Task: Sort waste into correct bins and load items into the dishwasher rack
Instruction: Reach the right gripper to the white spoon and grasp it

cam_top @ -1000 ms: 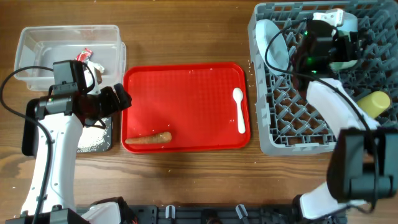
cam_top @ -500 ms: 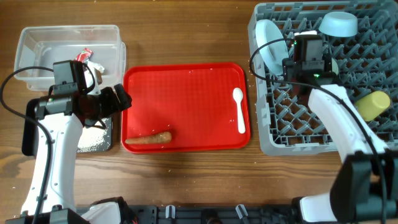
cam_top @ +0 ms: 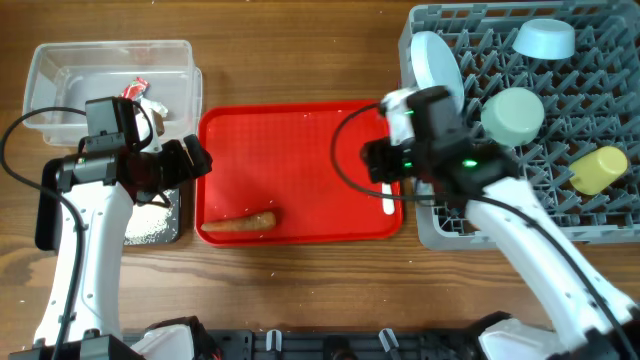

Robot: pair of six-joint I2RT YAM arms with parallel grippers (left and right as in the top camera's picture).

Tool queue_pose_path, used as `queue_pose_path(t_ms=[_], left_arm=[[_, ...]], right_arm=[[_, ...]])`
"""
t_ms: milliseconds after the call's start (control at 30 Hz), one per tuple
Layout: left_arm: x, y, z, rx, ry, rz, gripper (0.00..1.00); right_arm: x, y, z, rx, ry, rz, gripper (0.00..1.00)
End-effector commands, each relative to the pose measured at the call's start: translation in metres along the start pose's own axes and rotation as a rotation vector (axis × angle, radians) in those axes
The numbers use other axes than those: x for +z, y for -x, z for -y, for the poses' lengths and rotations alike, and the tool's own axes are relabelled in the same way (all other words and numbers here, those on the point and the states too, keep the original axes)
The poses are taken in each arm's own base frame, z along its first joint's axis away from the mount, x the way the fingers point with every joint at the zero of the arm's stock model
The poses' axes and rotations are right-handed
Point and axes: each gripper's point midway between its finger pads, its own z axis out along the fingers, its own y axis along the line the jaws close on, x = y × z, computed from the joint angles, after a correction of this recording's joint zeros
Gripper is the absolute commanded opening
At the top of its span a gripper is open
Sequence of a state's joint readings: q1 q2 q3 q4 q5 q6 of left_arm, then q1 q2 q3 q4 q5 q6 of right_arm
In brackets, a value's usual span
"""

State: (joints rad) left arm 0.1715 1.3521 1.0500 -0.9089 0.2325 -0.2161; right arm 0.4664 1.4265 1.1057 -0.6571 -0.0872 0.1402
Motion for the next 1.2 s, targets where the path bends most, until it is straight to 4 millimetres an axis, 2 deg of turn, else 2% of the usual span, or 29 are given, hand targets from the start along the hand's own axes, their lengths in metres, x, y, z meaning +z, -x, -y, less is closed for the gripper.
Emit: queue_pose_path(t_ms=[0,100,167,233,333,467,600,700,733,767,800,833,900,1033,1133,1167], left_arm=[[-0.002,0.004,0.0,-0.012,-0.003,0.009,1.0],[-0.001,0.004,0.0,-0.011,-0.003,0.008,1.0],[-0.001,0.004,0.0,-0.011,-0.003,0.008,1.0],[-0.001,0.004,0.0,-0.011,-0.003,0.008,1.0],[-0.001,0.004,0.0,-0.011,-0.003,0.009,1.0],[-0.001,0.004,0.0,-0.011,-0.003,0.008,1.0],[-0.001,0.004,0.0,-0.011,-0.003,0.008,1.0],[-0.001,0.004,0.0,-0.011,-0.003,0.008,1.0],[-0.001,0.004,0.0,-0.011,-0.003,0.009,1.0],[-0.001,0.004,0.0,-0.011,-0.003,0.009,1.0],[-0.001,0.004,0.0,-0.011,-0.003,0.009,1.0],[-0.001,0.004,0.0,-0.011,-0.003,0.009,1.0],[-0.001,0.004,0.0,-0.011,-0.003,0.009,1.0],[-0.001,0.004,0.0,-0.011,-0.003,0.008,1.0],[-0.001,0.004,0.0,-0.011,-0.003,0.008,1.0],[-0.001,0.004,0.0,-0.011,-0.003,0.009,1.0]], right_arm=[[0.038,-0.015,0.009,0.077,-0.172,-0.062,0.71],[0.076,-0.034,0.014,0.142,-0.202,-0.148,0.66],[0.09,-0.043,0.019,0.157,-0.226,-0.181,0.66],[0.1,-0.051,0.03,0.21,-0.293,-0.194,0.66],[0.11,-0.058,0.033,0.22,-0.31,-0.214,0.65],[0.127,-0.078,0.039,0.242,-0.344,-0.279,0.65],[0.134,-0.087,0.043,0.261,-0.369,-0.302,0.65],[0.139,-0.093,0.019,0.229,-0.22,-0.358,0.65],[0.138,-0.099,0.008,0.218,-0.155,-0.393,0.53],[0.136,-0.104,0.007,0.226,-0.149,-0.416,0.42],[0.133,-0.11,0.009,0.258,-0.169,-0.441,0.35],[0.131,-0.113,0.009,0.281,-0.179,-0.453,0.34],[0.13,-0.116,0.01,0.281,-0.184,-0.465,0.24],[0.127,-0.118,0.019,0.259,-0.234,-0.467,0.2],[0.116,-0.135,0.022,0.258,-0.262,-0.549,0.21],[0.11,-0.143,0.024,0.256,-0.279,-0.586,0.25]])
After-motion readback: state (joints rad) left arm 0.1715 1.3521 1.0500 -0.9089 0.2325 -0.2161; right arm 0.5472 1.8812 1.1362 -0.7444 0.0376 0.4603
